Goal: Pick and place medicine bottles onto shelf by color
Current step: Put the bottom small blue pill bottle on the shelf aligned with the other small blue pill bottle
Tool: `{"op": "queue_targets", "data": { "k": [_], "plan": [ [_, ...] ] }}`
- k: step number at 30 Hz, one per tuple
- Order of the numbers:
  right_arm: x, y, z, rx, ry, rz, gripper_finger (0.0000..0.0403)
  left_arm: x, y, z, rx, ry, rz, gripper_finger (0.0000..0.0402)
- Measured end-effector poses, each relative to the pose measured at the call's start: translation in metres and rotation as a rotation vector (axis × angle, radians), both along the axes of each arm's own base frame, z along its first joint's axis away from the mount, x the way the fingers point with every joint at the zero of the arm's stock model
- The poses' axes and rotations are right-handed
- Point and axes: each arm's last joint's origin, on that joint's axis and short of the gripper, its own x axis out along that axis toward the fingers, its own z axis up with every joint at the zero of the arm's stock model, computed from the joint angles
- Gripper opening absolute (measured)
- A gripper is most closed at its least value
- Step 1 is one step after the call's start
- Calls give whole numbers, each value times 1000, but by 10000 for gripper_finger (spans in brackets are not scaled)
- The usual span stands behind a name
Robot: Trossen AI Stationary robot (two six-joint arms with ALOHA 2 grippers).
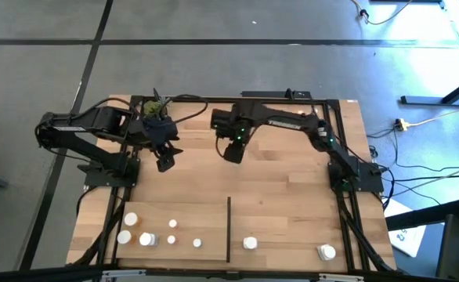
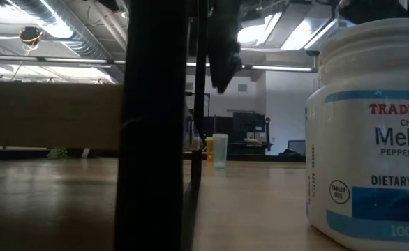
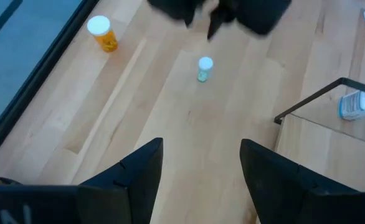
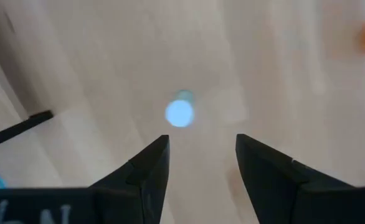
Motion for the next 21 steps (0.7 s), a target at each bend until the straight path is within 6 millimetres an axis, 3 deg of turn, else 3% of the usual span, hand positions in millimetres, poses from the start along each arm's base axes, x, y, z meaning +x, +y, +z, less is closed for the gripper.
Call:
{"op": "queue_targets", "data": {
  "k": [7,15,21],
  "plan": [
    [-36,15,66,-138,-123,-44,186,3,-4,-9,44,13,-21,207],
    [-90,40,137,-235,-313,-19,186,28,-9,-59,93,-15,-70,207],
    [-127,51,170,-290,-418,10,186,53,-4,-97,120,-105,-131,207]
  ]
}}
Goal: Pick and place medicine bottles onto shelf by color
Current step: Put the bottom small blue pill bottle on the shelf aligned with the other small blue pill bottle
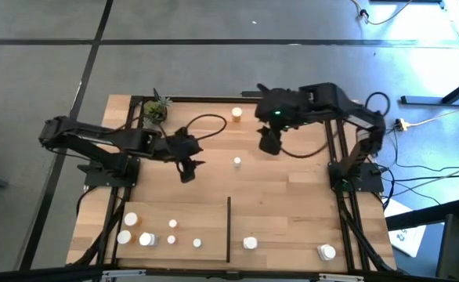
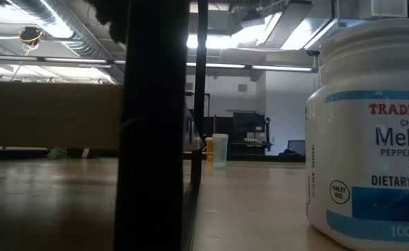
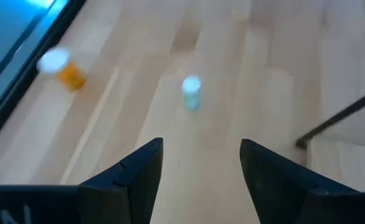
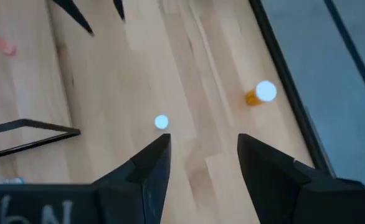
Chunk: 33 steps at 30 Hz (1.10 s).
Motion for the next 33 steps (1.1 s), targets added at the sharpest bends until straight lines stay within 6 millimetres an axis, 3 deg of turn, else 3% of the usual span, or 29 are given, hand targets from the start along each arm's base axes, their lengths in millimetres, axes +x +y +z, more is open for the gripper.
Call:
{"op": "queue_targets", "data": {
  "k": [6,15,26,33],
  "plan": [
    [-27,4,19,-23,-51,43,186,20,13,-17,13,12,-100,207],
    [-53,5,35,-30,-103,47,186,70,37,-22,-14,66,-232,207],
    [-57,4,37,-43,-109,63,186,129,54,-60,-10,174,-312,207],
    [-57,4,37,-45,-108,66,186,148,64,-80,-21,196,-288,207]
  ]
}}
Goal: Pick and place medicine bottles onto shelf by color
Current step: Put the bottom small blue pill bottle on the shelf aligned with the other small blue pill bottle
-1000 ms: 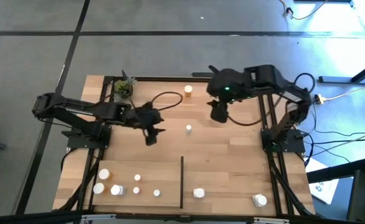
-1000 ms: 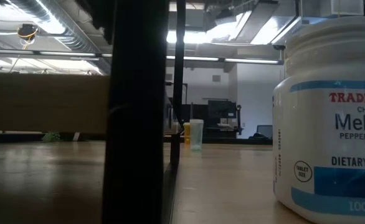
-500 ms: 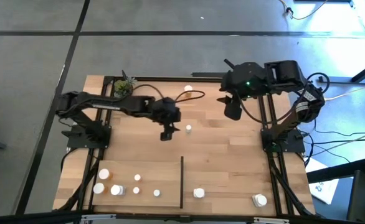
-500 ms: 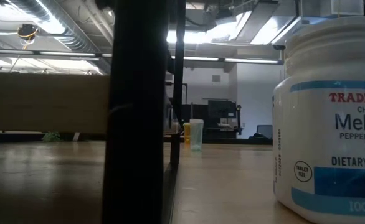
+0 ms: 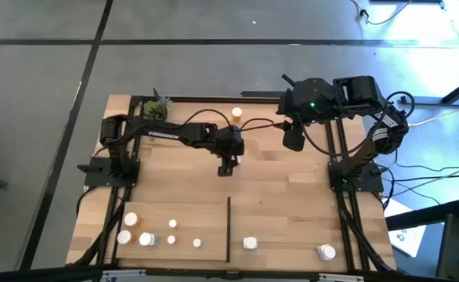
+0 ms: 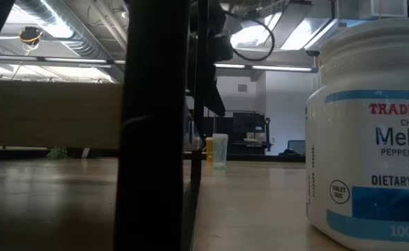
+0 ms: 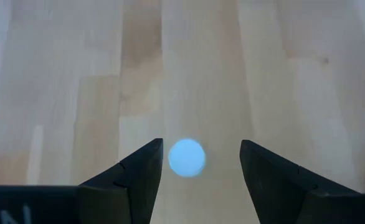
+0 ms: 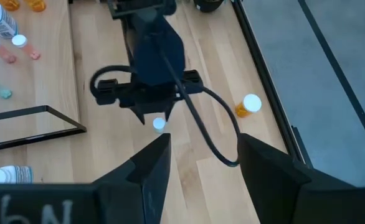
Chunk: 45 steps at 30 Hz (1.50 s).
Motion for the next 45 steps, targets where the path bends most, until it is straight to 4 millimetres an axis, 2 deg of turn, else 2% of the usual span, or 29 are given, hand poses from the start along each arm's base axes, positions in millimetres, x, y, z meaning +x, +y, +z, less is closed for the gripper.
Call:
{"op": "queue_targets", "data": {
  "k": [4,19,28,38,45],
  "plan": [
    [0,0,0,0,1,0,186,1,4,-8,-22,23,1,207],
    [0,0,0,-1,1,2,186,1,7,-8,-23,14,14,207],
    [1,0,0,-1,-4,1,186,-5,7,-23,-20,31,14,207],
    [1,0,0,-1,-7,1,186,2,9,-18,16,-58,31,207],
    [1,0,0,-1,-9,1,186,3,8,-22,19,-48,31,207]
  ]
}}
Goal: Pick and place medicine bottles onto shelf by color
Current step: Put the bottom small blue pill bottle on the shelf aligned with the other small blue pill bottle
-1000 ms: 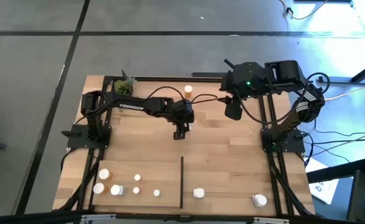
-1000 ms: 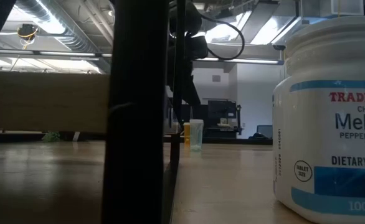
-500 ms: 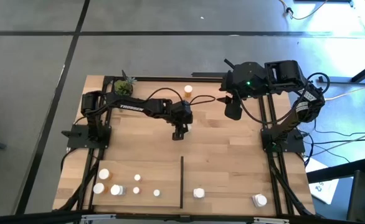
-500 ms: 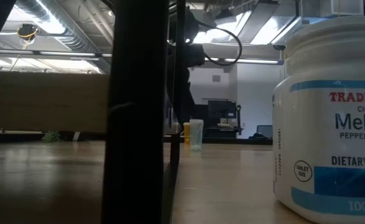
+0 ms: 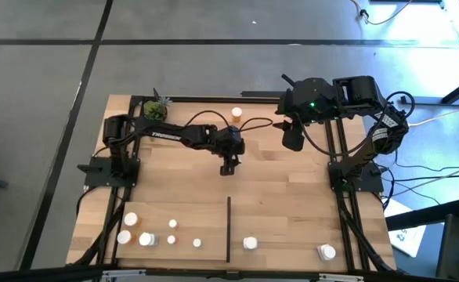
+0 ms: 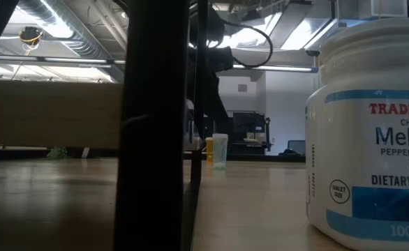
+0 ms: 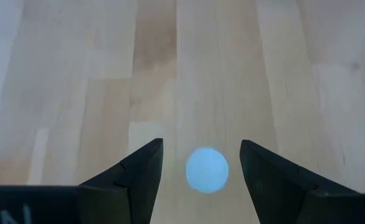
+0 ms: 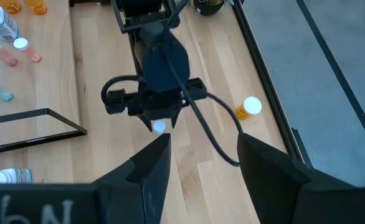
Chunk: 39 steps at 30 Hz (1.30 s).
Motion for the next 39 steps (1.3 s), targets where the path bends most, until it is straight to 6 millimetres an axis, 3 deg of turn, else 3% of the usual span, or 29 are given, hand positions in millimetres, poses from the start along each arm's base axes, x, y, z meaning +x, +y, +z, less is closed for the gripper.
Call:
{"op": "queue_targets", "data": {
  "k": [7,18,39],
  "plan": [
    [0,0,0,0,0,0,186,1,-1,-17,-8,62,-4,207],
    [1,0,0,0,-2,0,186,5,-1,-28,-12,84,-4,207],
    [1,0,0,0,-6,0,186,5,0,-28,33,88,39,207]
  ]
}}
